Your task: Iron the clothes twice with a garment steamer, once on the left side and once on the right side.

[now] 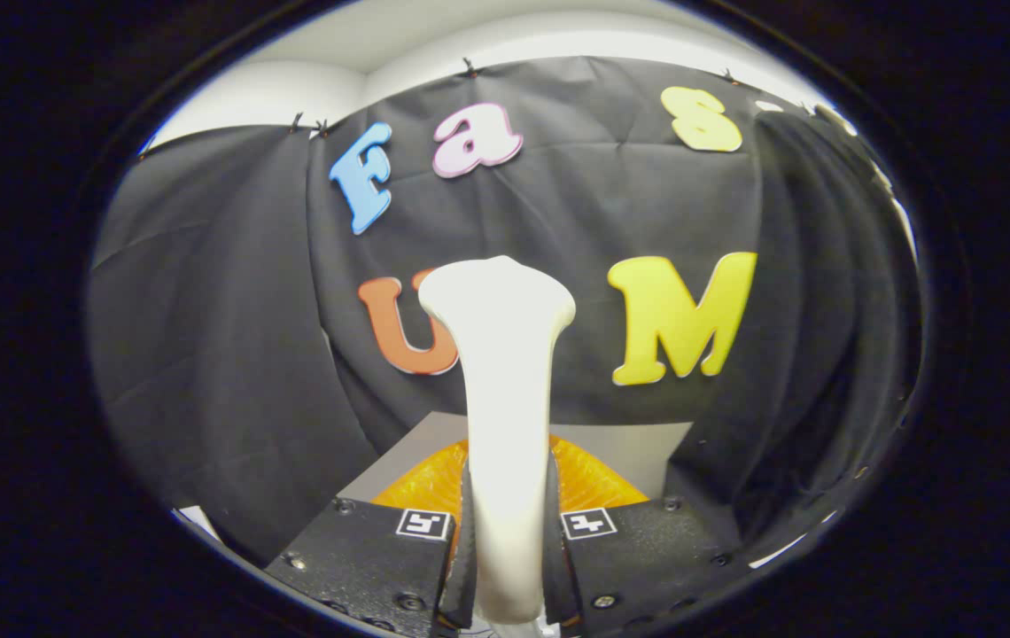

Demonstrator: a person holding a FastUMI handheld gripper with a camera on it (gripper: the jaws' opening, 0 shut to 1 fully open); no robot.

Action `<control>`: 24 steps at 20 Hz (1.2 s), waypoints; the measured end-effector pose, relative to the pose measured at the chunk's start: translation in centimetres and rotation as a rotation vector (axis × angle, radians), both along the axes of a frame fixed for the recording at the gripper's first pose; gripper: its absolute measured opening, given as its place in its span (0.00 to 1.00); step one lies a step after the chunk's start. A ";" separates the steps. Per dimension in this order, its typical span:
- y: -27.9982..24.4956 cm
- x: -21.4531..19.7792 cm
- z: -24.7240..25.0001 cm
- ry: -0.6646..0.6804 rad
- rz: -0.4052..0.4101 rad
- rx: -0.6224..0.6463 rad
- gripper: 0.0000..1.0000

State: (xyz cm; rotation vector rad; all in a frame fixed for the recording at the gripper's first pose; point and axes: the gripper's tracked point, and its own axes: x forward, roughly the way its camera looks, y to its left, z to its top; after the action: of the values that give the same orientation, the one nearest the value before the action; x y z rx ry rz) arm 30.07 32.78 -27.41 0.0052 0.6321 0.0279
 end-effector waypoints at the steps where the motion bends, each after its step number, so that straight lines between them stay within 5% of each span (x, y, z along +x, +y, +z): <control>1: -1.0 -0.6 1.4 -0.025 -0.013 -0.007 0.32; 14: -16.9 -7.0 18.5 -0.351 -0.226 -0.223 0.32; 24: -25.8 -8.5 15.6 -0.283 -0.237 -0.255 0.32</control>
State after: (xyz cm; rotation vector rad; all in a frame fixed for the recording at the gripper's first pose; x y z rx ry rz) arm 21.53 6.97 -11.83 -0.1677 0.3450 -0.2772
